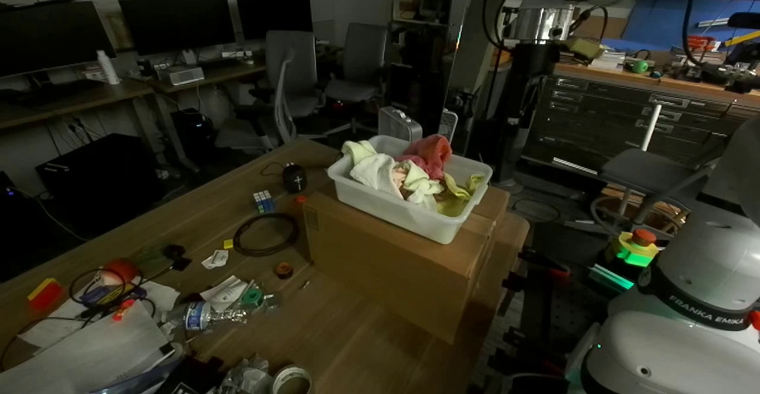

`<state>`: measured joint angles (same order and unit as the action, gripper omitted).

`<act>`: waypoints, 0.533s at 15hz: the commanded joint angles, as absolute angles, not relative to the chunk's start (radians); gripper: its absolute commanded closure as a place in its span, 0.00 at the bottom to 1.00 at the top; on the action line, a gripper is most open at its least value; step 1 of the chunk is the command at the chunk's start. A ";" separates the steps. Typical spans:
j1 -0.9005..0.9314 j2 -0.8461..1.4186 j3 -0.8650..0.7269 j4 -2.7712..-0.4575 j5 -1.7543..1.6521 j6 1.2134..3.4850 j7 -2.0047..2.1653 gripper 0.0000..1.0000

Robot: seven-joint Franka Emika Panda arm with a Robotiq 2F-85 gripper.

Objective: Remove the towels from the basket.

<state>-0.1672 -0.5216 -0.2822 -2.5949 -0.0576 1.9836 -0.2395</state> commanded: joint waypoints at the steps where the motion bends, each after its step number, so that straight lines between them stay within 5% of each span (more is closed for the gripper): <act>1: -0.133 -0.464 -0.236 -2.554 -0.026 2.143 -0.235 0.00; 8: -0.085 -0.242 -0.173 -2.449 0.031 2.466 -0.155 0.00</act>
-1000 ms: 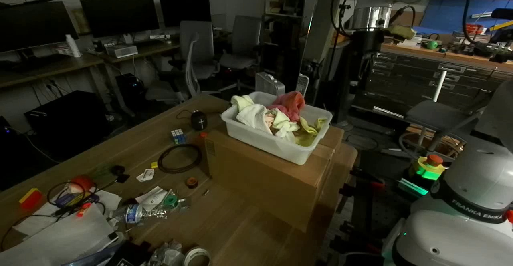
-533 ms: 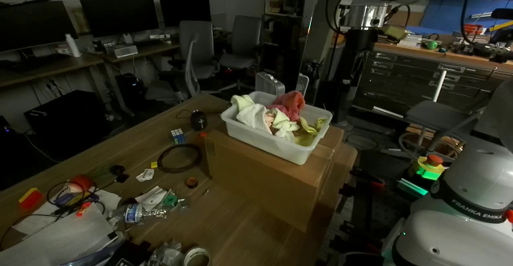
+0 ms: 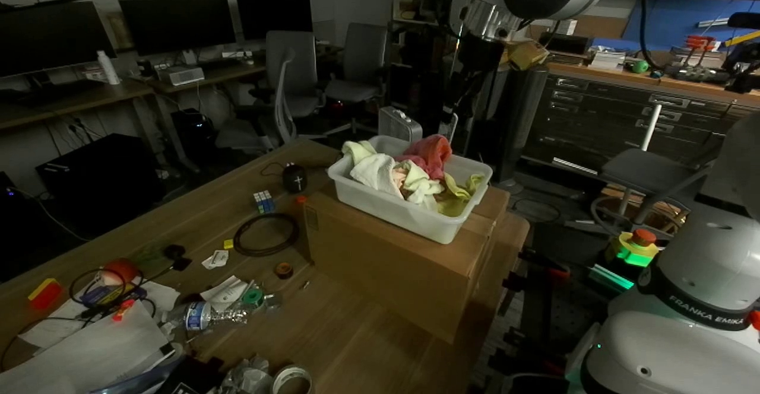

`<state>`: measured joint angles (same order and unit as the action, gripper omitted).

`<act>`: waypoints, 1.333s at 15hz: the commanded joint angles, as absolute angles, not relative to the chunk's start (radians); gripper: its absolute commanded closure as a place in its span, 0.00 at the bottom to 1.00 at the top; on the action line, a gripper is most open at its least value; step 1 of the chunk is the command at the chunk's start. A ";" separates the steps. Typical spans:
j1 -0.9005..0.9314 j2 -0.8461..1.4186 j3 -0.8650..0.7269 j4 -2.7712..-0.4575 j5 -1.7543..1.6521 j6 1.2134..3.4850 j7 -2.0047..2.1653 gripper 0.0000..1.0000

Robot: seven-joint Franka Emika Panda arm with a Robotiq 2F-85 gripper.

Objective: Remove the towels from the basket.

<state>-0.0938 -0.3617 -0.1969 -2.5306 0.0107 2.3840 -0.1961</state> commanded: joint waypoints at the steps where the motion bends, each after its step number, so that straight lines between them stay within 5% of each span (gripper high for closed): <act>1: -0.084 -0.207 -0.166 -2.430 0.030 2.488 -0.139 0.00; 20: -0.109 0.199 -0.128 -2.200 0.060 2.474 -0.007 0.00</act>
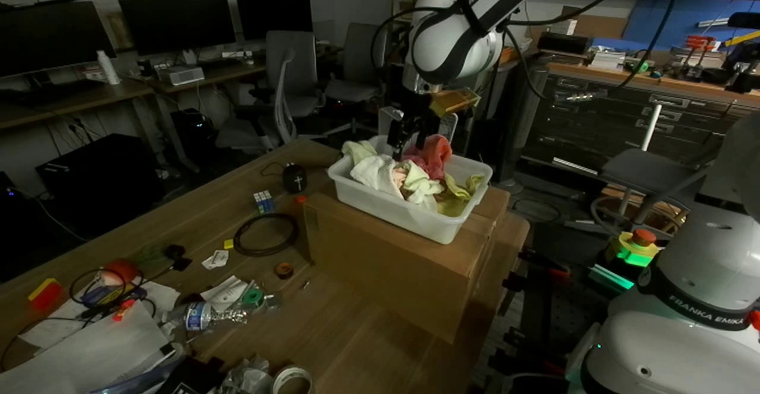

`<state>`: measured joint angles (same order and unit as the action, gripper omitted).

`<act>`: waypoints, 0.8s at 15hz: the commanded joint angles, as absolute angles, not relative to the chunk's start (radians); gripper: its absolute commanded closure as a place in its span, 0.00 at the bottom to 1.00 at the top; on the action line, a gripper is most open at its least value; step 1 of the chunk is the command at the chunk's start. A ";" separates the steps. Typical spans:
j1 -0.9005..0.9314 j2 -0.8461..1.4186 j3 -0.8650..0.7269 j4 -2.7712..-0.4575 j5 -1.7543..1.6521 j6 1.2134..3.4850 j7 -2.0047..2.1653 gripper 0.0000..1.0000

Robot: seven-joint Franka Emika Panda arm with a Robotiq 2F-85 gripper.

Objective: Remove the towels from the basket.

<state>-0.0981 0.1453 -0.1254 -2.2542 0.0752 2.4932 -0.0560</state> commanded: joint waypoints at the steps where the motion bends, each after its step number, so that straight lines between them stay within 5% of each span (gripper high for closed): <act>1: -0.112 0.212 -0.131 -2.194 0.056 2.474 0.005 0.00; 12: -0.141 0.260 -0.133 -2.166 0.066 2.488 -0.001 0.00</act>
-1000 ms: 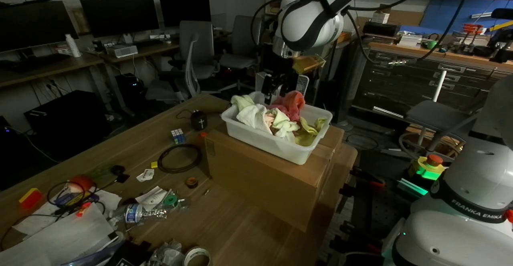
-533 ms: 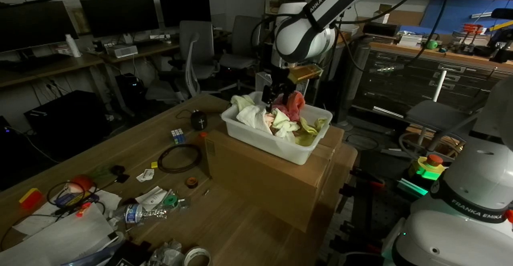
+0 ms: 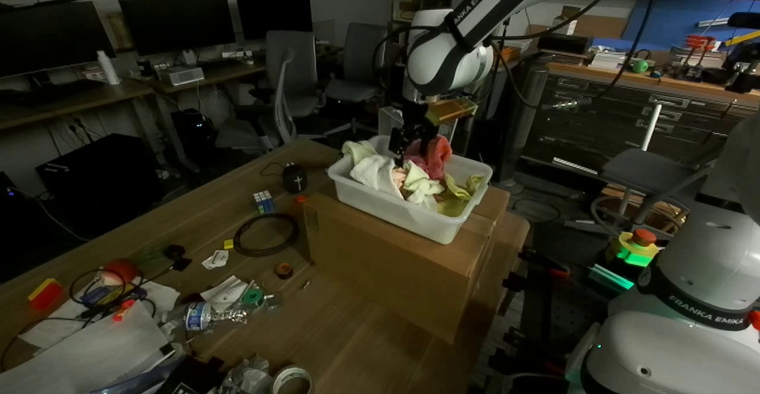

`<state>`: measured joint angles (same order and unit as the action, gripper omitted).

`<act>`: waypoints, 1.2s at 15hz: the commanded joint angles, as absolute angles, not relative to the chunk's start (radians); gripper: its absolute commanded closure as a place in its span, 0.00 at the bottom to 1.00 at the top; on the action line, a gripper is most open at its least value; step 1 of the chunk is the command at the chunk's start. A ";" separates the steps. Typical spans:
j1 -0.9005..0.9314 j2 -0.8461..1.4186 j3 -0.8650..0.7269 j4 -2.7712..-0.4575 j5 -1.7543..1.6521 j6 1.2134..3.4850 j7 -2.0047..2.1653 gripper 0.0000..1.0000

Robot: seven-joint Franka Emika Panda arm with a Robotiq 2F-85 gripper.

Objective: Remove the towels from the basket.

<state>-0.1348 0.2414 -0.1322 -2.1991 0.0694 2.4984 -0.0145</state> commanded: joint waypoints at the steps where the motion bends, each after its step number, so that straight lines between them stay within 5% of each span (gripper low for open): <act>1: -0.143 0.259 -0.132 -2.164 0.072 2.473 0.001 0.00; 18: -0.187 0.338 -0.099 -2.040 0.392 2.133 -0.052 0.00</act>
<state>-0.1700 0.2897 -0.1079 -2.1012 0.3679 2.1890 -0.0591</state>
